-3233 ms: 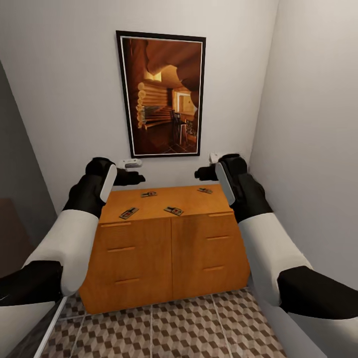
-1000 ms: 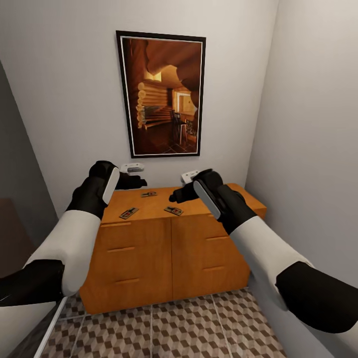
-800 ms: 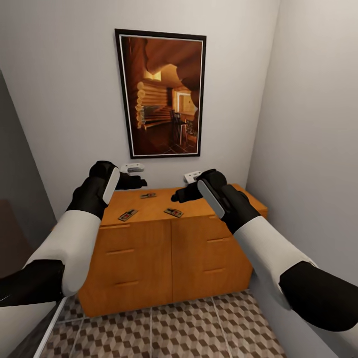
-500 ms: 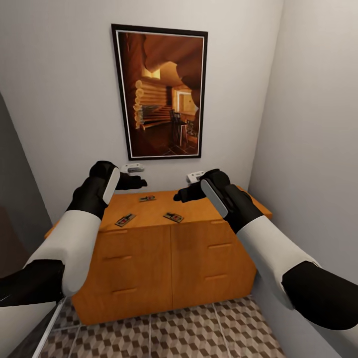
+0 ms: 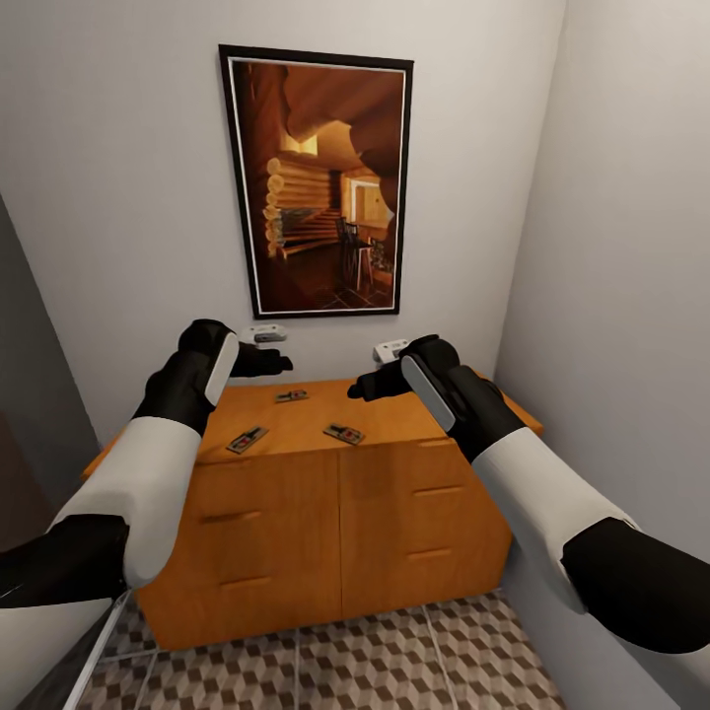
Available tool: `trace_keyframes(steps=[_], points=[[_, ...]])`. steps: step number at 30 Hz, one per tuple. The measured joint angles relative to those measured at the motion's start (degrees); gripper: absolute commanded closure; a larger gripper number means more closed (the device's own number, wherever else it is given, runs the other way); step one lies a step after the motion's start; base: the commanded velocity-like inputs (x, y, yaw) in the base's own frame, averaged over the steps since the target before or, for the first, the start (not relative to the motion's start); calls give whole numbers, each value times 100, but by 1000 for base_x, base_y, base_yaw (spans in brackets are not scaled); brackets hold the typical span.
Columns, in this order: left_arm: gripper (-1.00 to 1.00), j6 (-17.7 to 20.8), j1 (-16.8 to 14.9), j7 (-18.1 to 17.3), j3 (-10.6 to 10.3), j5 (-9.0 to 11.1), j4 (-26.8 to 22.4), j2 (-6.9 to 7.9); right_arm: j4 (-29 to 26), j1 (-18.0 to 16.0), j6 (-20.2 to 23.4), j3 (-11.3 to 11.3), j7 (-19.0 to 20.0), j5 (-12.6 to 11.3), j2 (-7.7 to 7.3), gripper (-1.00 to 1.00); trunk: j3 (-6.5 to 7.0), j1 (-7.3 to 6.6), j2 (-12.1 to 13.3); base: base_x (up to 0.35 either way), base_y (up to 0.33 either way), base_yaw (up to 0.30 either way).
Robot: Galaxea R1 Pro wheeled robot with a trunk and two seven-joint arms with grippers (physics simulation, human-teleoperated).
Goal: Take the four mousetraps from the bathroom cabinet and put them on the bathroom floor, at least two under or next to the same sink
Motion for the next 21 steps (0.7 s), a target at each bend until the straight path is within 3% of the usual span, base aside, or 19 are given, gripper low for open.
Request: trace_keyframes(steps=[9,21], points=[[-100,0,0,4,0,-6,68,-6,2,0,0,-6,0,13,4,-100,0,0,0,214,0,0],[-100,0,0,-2,0,-1,81,-9,73,0,0,-9,-11,-3,56,-100,0,1,0,36,0,0]])
